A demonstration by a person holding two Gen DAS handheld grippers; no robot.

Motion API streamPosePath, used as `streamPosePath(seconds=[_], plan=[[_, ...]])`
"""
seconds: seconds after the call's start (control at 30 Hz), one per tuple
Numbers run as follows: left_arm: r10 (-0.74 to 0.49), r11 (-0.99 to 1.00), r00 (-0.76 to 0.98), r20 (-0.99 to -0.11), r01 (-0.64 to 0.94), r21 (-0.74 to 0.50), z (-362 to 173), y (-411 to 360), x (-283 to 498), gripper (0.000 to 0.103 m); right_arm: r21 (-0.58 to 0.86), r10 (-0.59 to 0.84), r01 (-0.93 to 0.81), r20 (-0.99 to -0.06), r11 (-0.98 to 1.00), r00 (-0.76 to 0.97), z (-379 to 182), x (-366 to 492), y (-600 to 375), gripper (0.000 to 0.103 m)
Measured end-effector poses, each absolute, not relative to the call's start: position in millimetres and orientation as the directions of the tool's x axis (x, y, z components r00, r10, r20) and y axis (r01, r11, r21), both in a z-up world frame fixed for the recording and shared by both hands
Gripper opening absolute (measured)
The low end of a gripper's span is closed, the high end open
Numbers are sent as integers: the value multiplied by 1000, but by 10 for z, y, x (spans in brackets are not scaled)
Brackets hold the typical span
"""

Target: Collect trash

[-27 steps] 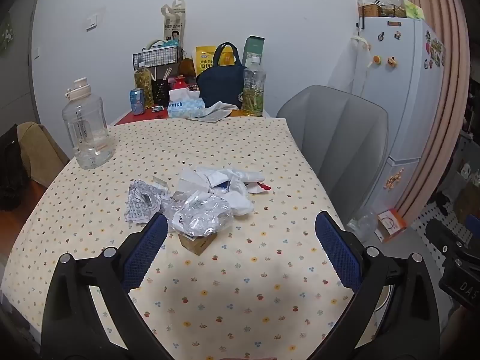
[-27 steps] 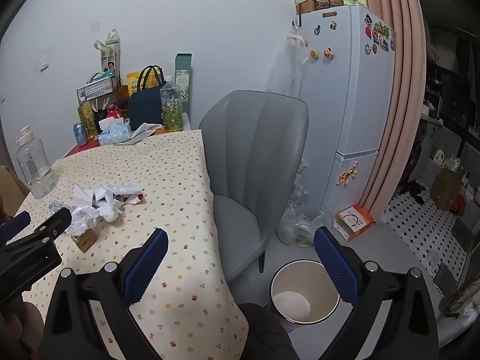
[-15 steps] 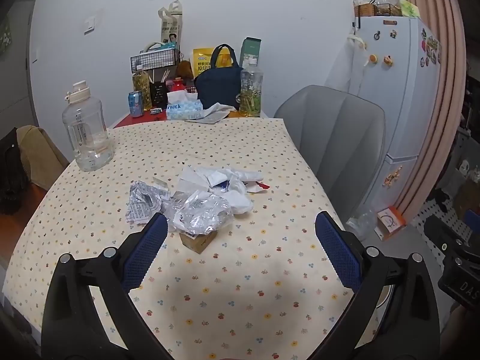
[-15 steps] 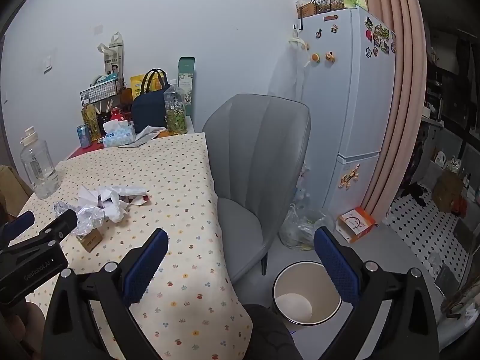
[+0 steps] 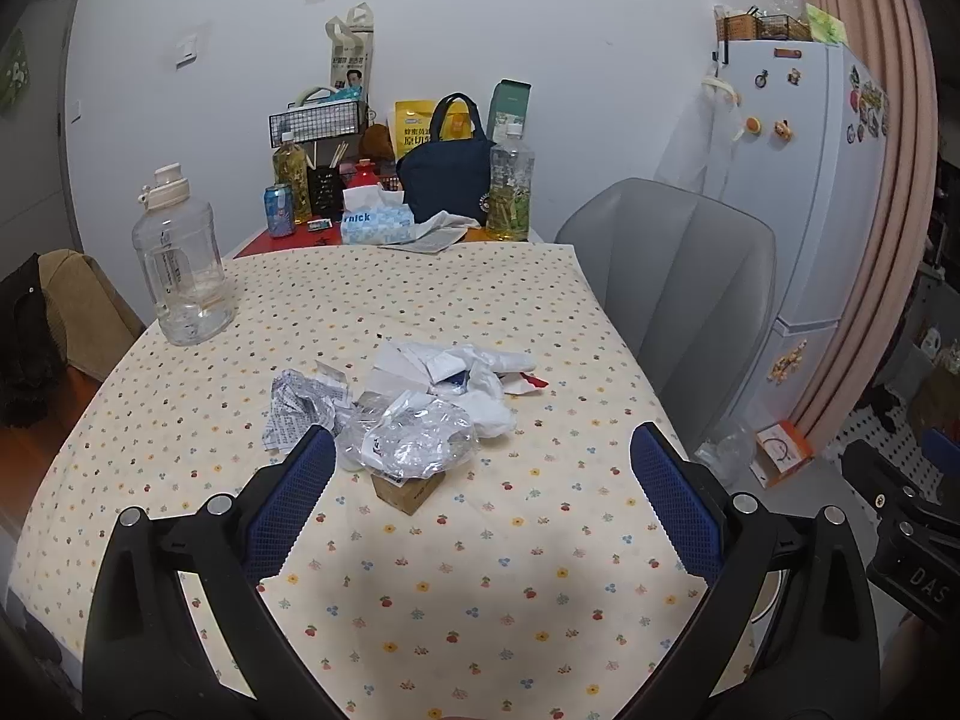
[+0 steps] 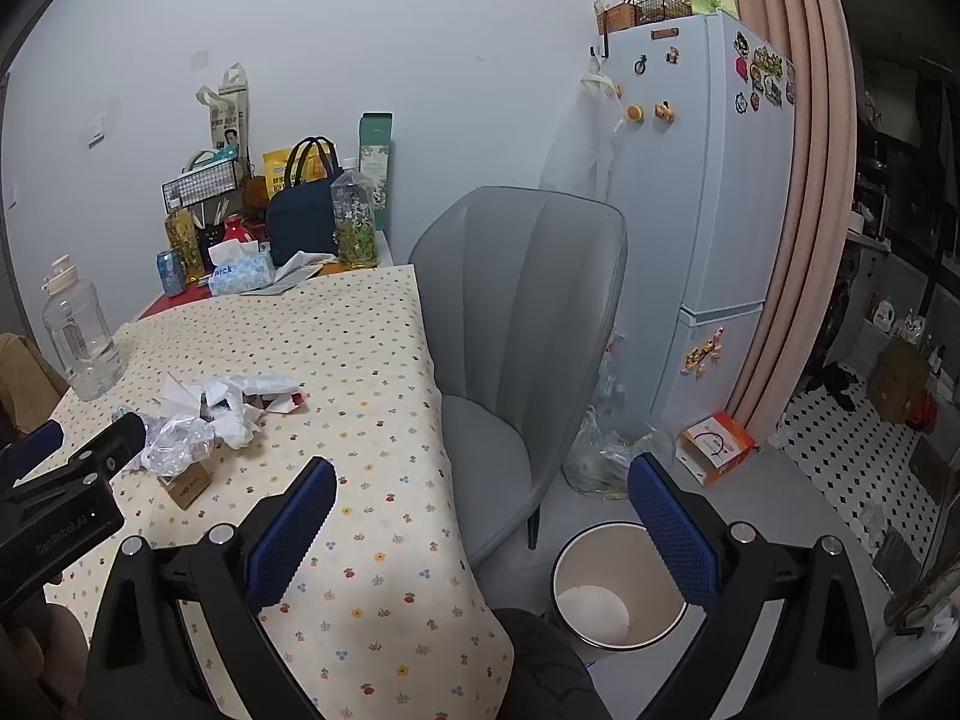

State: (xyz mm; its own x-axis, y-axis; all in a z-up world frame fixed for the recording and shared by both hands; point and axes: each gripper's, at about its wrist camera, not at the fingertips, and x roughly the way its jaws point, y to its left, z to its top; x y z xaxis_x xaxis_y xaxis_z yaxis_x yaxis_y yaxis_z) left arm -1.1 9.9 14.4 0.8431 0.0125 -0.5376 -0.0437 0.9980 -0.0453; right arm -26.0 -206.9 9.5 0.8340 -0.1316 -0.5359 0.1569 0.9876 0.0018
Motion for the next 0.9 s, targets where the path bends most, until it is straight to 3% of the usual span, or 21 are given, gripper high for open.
streamPosePath(seconds=[0.9], plan=[[26,997,845,-534,-59,-46,63,71,-53,98,28,-98,137,-555,990,826,53,-231,-2090,95]])
